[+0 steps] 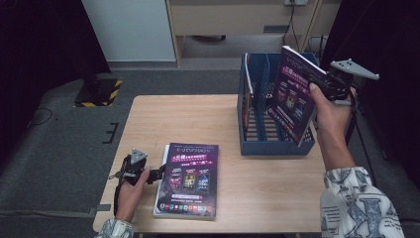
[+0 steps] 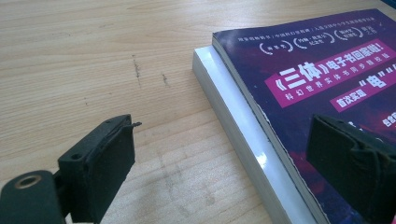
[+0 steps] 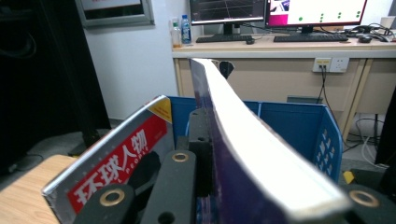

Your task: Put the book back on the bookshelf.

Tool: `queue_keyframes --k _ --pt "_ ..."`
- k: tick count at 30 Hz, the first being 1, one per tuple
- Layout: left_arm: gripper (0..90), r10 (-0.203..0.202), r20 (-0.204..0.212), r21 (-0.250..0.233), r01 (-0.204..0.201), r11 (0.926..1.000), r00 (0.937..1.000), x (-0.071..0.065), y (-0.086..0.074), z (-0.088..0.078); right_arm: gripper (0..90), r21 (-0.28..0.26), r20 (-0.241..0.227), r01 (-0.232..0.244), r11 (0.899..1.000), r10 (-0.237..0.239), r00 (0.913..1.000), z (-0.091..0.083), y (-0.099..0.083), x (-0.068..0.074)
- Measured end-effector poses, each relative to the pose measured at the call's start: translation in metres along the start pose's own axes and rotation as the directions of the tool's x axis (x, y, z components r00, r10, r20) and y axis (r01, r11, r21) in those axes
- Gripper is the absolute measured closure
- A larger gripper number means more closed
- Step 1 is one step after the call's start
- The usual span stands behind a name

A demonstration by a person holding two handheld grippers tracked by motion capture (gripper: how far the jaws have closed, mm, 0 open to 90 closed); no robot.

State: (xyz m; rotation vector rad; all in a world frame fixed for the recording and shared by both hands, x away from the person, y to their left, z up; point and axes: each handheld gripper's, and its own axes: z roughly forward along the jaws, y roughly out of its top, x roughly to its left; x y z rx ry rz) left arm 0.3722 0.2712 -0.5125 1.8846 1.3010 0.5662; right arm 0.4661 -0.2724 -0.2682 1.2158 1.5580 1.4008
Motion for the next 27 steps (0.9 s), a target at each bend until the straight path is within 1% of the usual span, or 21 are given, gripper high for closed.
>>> queue_keyframes --k 3,6,9,15,16,17,18,19,20,23,25,27 --pt "7.4 0.001 -0.001 0.002 -0.001 1.0 1.0 0.001 0.0 -0.001 82.5 0.003 0.006 0.005 1.0 -0.005 1.0 0.001 -0.001 -0.001" --pt "7.4 -0.003 0.001 0.001 0.003 1.0 1.0 0.0 -0.001 0.0 82.5 -0.002 0.016 -0.005 1.0 0.005 0.9999 0.003 -0.002 -0.003" --pt "7.4 -0.002 0.002 0.0 0.002 1.0 1.0 0.0 0.0 0.0 82.5 -0.001 0.024 -0.004 1.0 0.004 0.9997 0.005 -0.002 -0.004" --pt "7.4 -0.002 0.001 0.002 0.002 1.0 1.0 0.001 -0.001 -0.001 82.5 -0.007 0.041 -0.023 1.0 0.023 0.9989 0.012 -0.005 -0.003" --pt "7.4 -0.003 0.002 0.001 0.003 1.0 1.0 0.001 -0.001 -0.001 82.5 -0.005 0.048 -0.026 1.0 0.026 0.9985 0.015 -0.005 -0.001" --pt "7.4 -0.003 0.002 0.001 0.003 1.0 1.0 0.001 -0.001 -0.001 82.5 -0.005 0.048 -0.026 1.0 0.026 0.9985 0.015 -0.005 -0.001" --pt "7.4 -0.003 0.002 0.001 0.003 1.0 1.0 0.001 0.0 -0.001 82.5 -0.003 0.057 -0.024 1.0 0.024 0.9981 0.02 -0.007 0.001" --pt "7.4 -0.003 0.002 -0.001 0.003 1.0 1.0 0.001 -0.001 -0.001 82.5 -0.003 0.057 -0.024 1.0 0.024 0.9981 0.02 -0.007 0.001" --pt "7.4 -0.003 0.003 -0.001 0.003 1.0 1.0 0.001 -0.001 -0.001 82.5 -0.004 0.065 -0.03 1.0 0.03 0.9974 0.024 -0.008 0.003" --pt "7.4 -0.003 0.003 -0.002 0.003 1.0 1.0 0.001 -0.001 -0.002 82.5 -0.01 0.07 -0.035 0.999 0.035 0.9969 0.029 -0.01 0.005" --pt "7.4 -0.004 0.002 -0.005 0.004 1.0 1.0 0.001 -0.001 -0.002 82.5 -0.015 0.079 -0.03 0.999 0.031 0.9964 0.038 -0.011 0.006" --pt "7.4 -0.003 0.003 -0.004 0.003 1.0 1.0 0.001 -0.001 -0.002 82.5 -0.016 0.084 -0.03 0.999 0.031 0.9959 0.041 -0.012 0.007"
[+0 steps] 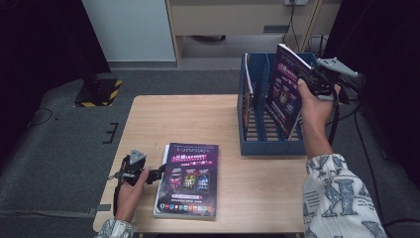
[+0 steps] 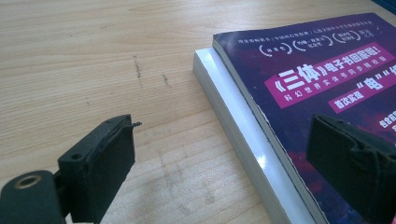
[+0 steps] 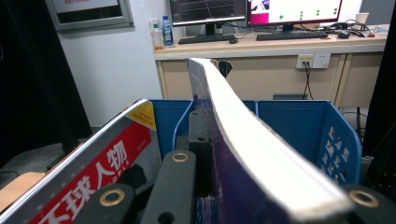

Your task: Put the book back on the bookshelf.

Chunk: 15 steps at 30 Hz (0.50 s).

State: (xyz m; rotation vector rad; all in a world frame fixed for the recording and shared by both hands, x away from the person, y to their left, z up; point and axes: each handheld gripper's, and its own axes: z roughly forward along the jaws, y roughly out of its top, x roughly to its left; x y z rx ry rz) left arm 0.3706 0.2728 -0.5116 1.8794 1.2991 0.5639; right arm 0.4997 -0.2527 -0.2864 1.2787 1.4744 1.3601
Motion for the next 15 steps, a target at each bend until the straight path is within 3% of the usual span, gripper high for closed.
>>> queue_keyframes --k 6,9,15 --pt "7.4 0.003 0.006 -0.002 -0.003 1.0 1.0 -0.001 0.0 0.0 82.5 -0.019 0.015 -0.02 1.0 0.021 0.9997 0.012 -0.007 0.004" --pt "7.5 0.001 0.009 -0.004 -0.001 1.0 1.0 -0.001 0.0 0.0 82.5 -0.025 0.039 0.035 0.999 -0.034 0.9987 0.014 -0.009 0.011" --pt "7.7 -0.002 0.008 -0.007 0.002 1.0 1.0 0.0 0.001 -0.001 82.5 -0.038 0.057 0.027 0.999 -0.025 0.9981 0.018 -0.014 0.011"
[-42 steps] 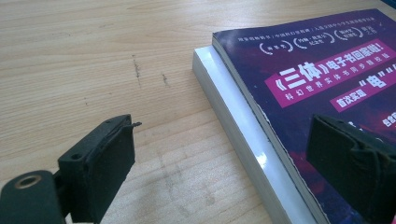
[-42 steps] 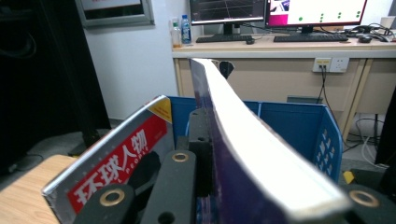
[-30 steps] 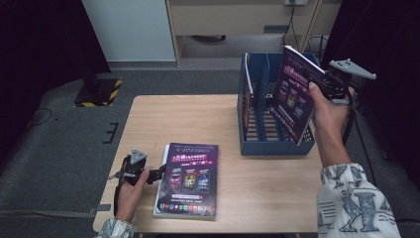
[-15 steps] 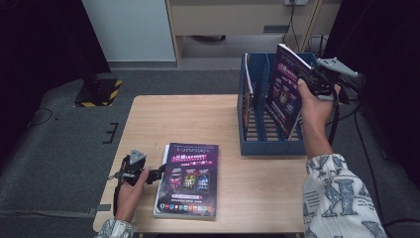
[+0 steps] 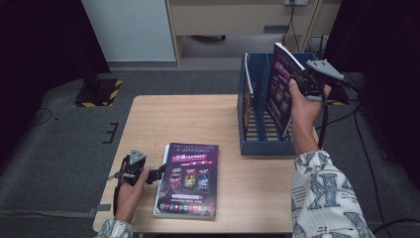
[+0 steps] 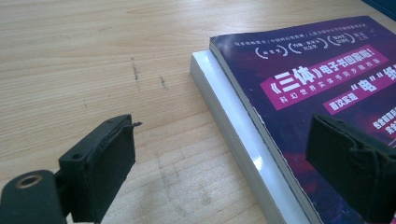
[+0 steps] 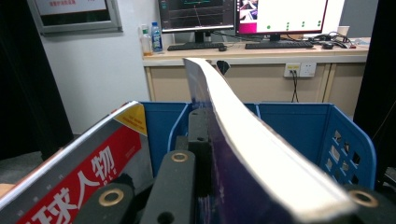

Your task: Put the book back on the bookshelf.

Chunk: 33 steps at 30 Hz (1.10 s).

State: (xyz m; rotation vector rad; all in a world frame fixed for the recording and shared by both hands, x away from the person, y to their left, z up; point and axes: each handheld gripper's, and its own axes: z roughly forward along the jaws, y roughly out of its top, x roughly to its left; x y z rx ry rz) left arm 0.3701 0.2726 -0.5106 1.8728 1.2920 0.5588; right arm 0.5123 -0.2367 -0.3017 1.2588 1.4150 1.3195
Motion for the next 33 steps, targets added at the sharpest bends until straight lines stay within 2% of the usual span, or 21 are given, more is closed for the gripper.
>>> queue_keyframes --k 9,18,26,33 --pt "7.7 -0.007 -0.003 -0.001 0.007 1.0 1.0 0.001 -0.001 0.0 82.5 0.004 0.003 -0.013 1.0 0.013 0.9999 0.01 -0.015 -0.001" --pt "7.9 -0.002 0.007 0.001 0.002 1.0 1.0 0.0 0.0 0.001 82.5 0.001 0.026 -0.02 1.0 0.02 0.9994 0.022 -0.034 -0.004" --pt "8.0 -0.001 0.008 0.0 0.001 1.0 1.0 0.001 0.0 0.0 82.5 0.009 0.023 -0.013 1.0 0.012 0.9996 0.027 -0.053 0.0" --pt "8.0 0.0 0.009 -0.004 0.0 1.0 1.0 0.0 0.0 0.0 82.4 0.024 0.019 0.006 1.0 -0.006 0.9998 0.027 -0.06 0.004"
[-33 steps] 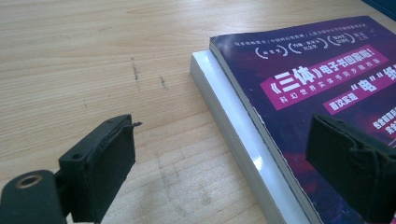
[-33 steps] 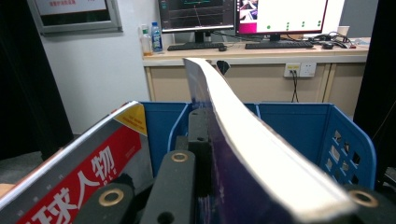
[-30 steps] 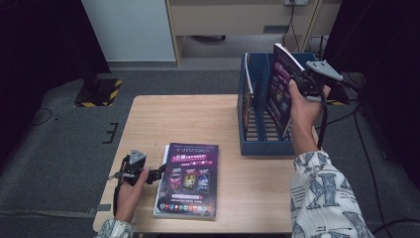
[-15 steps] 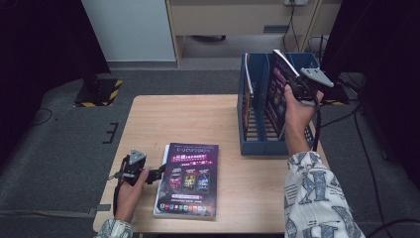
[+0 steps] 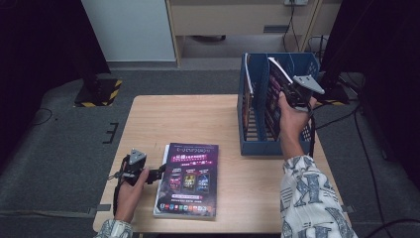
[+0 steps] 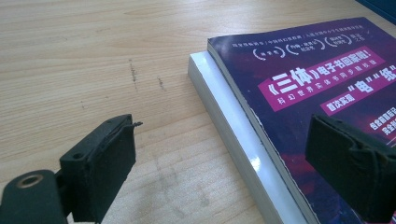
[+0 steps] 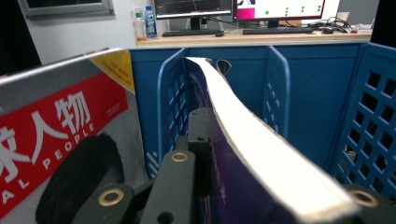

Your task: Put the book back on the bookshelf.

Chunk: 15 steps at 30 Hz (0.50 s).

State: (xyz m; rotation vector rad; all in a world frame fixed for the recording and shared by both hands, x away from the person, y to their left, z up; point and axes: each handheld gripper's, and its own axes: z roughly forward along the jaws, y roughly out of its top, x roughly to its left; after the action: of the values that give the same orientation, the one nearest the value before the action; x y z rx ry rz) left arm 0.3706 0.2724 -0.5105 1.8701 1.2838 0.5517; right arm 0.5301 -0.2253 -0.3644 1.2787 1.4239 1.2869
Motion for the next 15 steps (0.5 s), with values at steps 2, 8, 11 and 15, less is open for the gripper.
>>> queue_keyframes --k 2,8,11,15 --pt "8.0 0.0 -0.001 0.002 0.0 1.0 1.0 0.0 0.0 0.0 82.4 0.004 -0.001 0.007 1.0 -0.007 1.0 0.0 -0.003 0.002" --pt "8.0 0.003 -0.004 0.003 -0.003 1.0 1.0 0.0 0.0 0.0 82.4 0.002 -0.018 0.027 1.0 -0.027 0.9995 -0.004 -0.007 0.009" --pt "8.0 0.005 -0.004 0.005 -0.005 1.0 1.0 0.0 0.0 0.0 82.3 -0.003 -0.024 0.028 1.0 -0.028 0.9993 -0.006 -0.01 0.012" --pt "8.0 0.003 -0.002 0.005 -0.003 1.0 1.0 -0.001 0.0 0.001 82.2 -0.003 -0.03 0.04 0.999 -0.04 0.9988 -0.01 -0.013 0.017"
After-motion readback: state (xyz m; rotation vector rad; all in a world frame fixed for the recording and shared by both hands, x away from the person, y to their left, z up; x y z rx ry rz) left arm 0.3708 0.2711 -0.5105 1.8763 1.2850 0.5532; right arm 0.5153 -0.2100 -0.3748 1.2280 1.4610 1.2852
